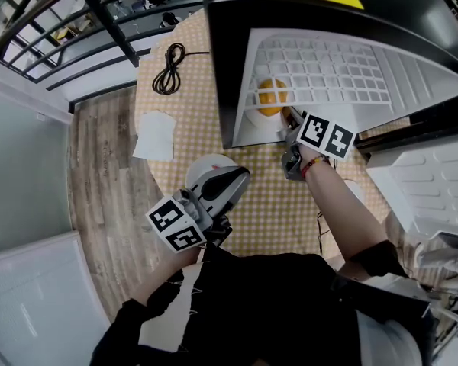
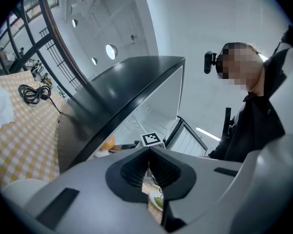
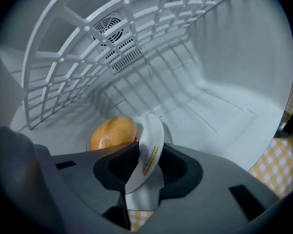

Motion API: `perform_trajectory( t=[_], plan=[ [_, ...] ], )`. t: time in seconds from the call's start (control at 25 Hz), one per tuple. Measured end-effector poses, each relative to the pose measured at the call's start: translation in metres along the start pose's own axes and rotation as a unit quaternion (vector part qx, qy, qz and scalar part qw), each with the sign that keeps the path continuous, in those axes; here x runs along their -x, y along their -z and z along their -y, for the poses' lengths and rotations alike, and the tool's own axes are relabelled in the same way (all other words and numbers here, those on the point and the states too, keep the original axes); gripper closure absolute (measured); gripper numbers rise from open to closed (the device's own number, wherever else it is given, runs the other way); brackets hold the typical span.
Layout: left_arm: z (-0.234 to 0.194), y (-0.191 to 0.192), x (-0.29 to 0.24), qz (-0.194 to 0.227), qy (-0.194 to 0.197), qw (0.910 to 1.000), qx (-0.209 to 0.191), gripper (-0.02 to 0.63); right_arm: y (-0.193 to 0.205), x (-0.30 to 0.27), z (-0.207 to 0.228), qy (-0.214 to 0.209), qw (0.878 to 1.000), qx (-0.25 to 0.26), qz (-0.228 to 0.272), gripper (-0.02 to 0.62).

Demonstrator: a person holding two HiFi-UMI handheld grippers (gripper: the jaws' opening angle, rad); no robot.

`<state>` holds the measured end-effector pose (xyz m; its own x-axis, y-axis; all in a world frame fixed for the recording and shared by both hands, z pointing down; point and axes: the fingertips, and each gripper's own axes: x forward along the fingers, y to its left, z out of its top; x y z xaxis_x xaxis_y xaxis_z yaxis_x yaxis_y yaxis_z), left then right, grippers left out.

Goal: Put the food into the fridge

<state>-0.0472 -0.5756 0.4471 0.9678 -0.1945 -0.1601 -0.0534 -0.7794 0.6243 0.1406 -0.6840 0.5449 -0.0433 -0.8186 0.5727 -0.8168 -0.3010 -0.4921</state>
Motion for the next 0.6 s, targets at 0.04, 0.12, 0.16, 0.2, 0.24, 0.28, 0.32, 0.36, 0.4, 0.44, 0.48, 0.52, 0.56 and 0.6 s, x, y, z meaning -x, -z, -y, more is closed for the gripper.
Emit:
perform_trajectory(
  t=[0.04, 0.12, 0.16, 0.2, 0.24, 0.28, 0.32, 0.36, 0.4, 0.44, 0.48, 0.52, 0.56, 0.6],
  plan=[
    [0.0003, 0.0006, 0.0003, 0.000, 0.000, 1.0000, 0.000, 0.591, -0.0002, -0.0002, 0.0000, 0.002, 1.000, 0.006, 0.001, 0.476],
    [0.0008, 0.0021, 0.0013, 0.000, 0.001, 1.0000, 0.001, 0.591, -0.0009, -0.0004, 0.0002, 0.007, 1.000, 0.017, 0.003, 0.471],
    [0.0010, 0.0026, 0.0018, 0.001, 0.000, 1.0000, 0.001, 0.591, -0.0013, -0.0004, 0.0002, 0.010, 1.000, 0.023, 0.004, 0.468],
    [0.0012, 0.0029, 0.0023, 0.002, 0.000, 1.0000, 0.002, 0.591, -0.0016, -0.0005, 0.0002, 0.012, 1.000, 0.028, 0.005, 0.465],
    [0.0014, 0.0029, 0.0027, 0.003, 0.000, 1.0000, 0.002, 0.591, -0.0019, -0.0006, 0.0002, 0.014, 0.999, 0.032, 0.006, 0.463],
    [0.0017, 0.0027, 0.0030, 0.005, 0.000, 1.0000, 0.002, 0.591, -0.0020, -0.0007, 0.0000, 0.016, 0.999, 0.036, 0.006, 0.462],
    [0.0021, 0.0024, 0.0035, 0.006, 0.000, 1.0000, 0.002, 0.591, -0.0020, -0.0009, -0.0003, 0.017, 0.999, 0.040, 0.006, 0.460],
    [0.0024, 0.0021, 0.0043, 0.007, 0.000, 1.0000, 0.002, 0.591, -0.0018, -0.0011, -0.0007, 0.019, 0.999, 0.043, 0.006, 0.458],
    [0.0028, 0.0018, 0.0051, 0.008, -0.001, 1.0000, 0.002, 0.591, -0.0016, -0.0011, -0.0010, 0.021, 0.999, 0.046, 0.007, 0.456],
    [0.0032, 0.0016, 0.0061, 0.009, -0.001, 1.0000, 0.002, 0.591, -0.0013, -0.0010, -0.0012, 0.023, 0.999, 0.049, 0.008, 0.454],
    [0.0035, 0.0014, 0.0070, 0.009, -0.001, 1.0000, 0.002, 0.591, -0.0012, -0.0009, -0.0012, 0.025, 0.998, 0.050, 0.008, 0.451],
    [0.0037, 0.0014, 0.0080, 0.010, -0.002, 0.9999, 0.003, 0.591, -0.0011, -0.0009, -0.0010, 0.027, 0.998, 0.051, 0.009, 0.449],
    [0.0037, 0.0015, 0.0088, 0.010, -0.002, 0.9999, 0.003, 0.591, -0.0011, -0.0009, -0.0008, 0.029, 0.998, 0.051, 0.010, 0.449],
    [0.0036, 0.0015, 0.0095, 0.011, -0.003, 0.9999, 0.003, 0.591, -0.0012, -0.0010, -0.0003, 0.032, 0.998, 0.052, 0.011, 0.448]
  ],
)
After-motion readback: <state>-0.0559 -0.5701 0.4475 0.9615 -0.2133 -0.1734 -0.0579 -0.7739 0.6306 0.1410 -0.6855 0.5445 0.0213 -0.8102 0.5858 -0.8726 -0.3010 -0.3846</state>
